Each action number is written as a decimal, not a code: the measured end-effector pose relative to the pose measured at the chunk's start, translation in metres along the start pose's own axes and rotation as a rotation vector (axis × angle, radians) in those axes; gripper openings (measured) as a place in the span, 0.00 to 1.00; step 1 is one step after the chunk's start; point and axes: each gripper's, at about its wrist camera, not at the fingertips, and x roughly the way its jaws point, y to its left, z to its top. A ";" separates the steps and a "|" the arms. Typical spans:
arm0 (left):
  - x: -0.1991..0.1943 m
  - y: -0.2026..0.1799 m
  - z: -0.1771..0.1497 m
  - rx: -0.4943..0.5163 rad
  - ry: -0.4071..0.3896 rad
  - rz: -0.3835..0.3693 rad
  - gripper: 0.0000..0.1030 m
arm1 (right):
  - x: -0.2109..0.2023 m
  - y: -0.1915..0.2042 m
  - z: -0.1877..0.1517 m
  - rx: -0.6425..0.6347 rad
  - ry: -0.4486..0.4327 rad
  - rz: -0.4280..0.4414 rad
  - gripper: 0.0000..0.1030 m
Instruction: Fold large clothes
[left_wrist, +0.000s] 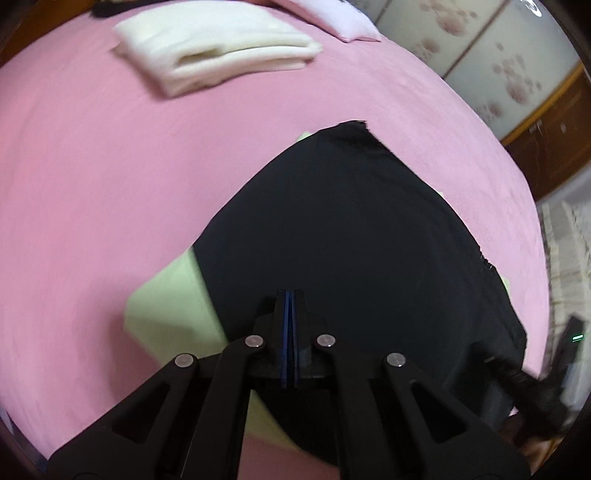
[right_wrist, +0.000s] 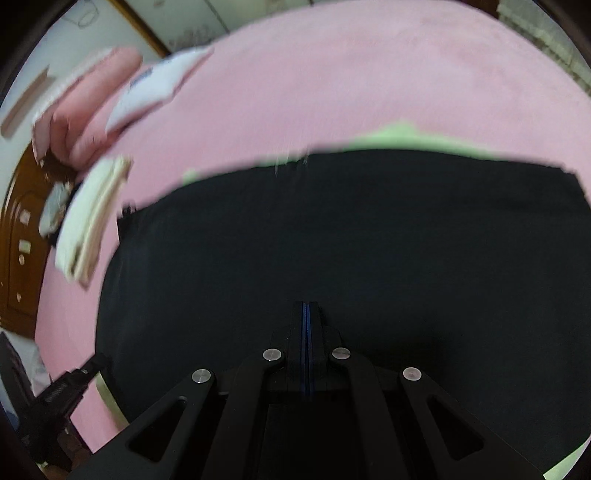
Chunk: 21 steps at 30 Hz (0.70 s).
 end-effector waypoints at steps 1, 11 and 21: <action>-0.002 0.005 -0.005 -0.022 0.005 -0.003 0.01 | 0.012 -0.002 -0.012 -0.005 0.036 -0.010 0.00; -0.007 0.053 -0.070 -0.237 0.194 -0.106 0.01 | 0.034 0.005 -0.037 -0.050 0.092 -0.075 0.00; -0.003 0.074 -0.067 -0.260 0.235 -0.157 0.03 | 0.072 0.042 -0.021 -0.207 0.172 -0.201 0.00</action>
